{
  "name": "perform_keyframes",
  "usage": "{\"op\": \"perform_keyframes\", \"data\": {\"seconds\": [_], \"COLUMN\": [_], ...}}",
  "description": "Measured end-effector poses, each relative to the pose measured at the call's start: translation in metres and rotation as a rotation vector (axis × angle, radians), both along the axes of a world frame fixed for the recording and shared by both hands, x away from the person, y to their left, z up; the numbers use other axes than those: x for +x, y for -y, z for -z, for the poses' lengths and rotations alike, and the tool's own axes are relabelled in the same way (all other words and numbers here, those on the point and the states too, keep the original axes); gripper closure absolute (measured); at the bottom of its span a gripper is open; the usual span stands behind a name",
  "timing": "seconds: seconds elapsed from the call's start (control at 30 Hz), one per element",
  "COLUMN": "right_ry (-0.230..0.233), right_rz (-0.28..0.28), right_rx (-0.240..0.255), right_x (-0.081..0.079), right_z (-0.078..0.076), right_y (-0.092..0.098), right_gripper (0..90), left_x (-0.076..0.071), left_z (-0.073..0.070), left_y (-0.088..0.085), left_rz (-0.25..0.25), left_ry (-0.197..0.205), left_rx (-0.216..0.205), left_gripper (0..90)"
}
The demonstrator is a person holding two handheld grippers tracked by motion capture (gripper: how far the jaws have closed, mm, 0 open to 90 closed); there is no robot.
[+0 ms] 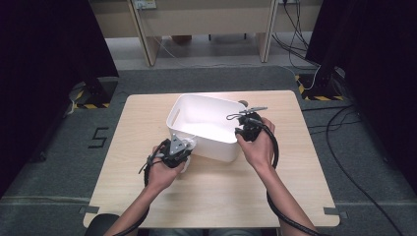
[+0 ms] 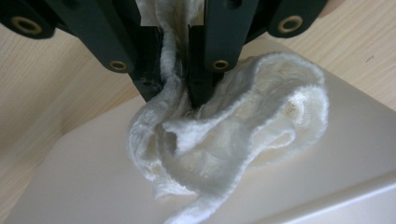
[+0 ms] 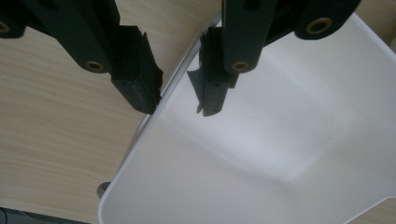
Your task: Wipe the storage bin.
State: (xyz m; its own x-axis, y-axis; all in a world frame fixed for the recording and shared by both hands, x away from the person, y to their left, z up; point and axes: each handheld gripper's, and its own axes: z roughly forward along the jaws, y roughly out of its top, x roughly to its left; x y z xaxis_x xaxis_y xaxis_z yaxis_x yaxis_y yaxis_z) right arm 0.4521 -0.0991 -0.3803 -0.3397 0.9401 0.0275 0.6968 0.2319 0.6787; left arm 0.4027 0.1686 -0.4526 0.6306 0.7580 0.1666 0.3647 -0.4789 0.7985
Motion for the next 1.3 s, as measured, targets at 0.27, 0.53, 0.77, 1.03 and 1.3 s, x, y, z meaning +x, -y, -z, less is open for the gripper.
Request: {"op": "perform_keyframes", "data": {"seconds": [0.27,0.53,0.77,1.03,1.3], "right_ry": [0.003,0.004,0.005,0.004,0.004], "right_rz": [-0.002,-0.005,-0.005,-0.004,-0.004], "right_rx": [-0.003,-0.003,-0.002,-0.001,-0.002], "right_x": [0.000,0.000,0.000,0.000,-0.001], "right_z": [0.000,0.000,0.000,0.000,0.000], "right_y": [0.000,-0.001,-0.001,-0.001,-0.002], "right_gripper": [67.2,67.0,66.9,66.9,66.7], "left_x": [0.002,0.003,0.004,0.005,0.006], "left_z": [0.008,0.015,0.019,0.024,0.026], "left_y": [0.001,0.001,0.001,0.002,0.002], "left_rz": [0.001,-0.004,-0.003,-0.004,-0.003], "left_ry": [-0.020,-0.034,-0.046,-0.061,-0.074], "left_rx": [0.017,0.024,0.033,0.039,0.047], "left_gripper": [78.9,78.9,78.9,78.9,78.9]}}
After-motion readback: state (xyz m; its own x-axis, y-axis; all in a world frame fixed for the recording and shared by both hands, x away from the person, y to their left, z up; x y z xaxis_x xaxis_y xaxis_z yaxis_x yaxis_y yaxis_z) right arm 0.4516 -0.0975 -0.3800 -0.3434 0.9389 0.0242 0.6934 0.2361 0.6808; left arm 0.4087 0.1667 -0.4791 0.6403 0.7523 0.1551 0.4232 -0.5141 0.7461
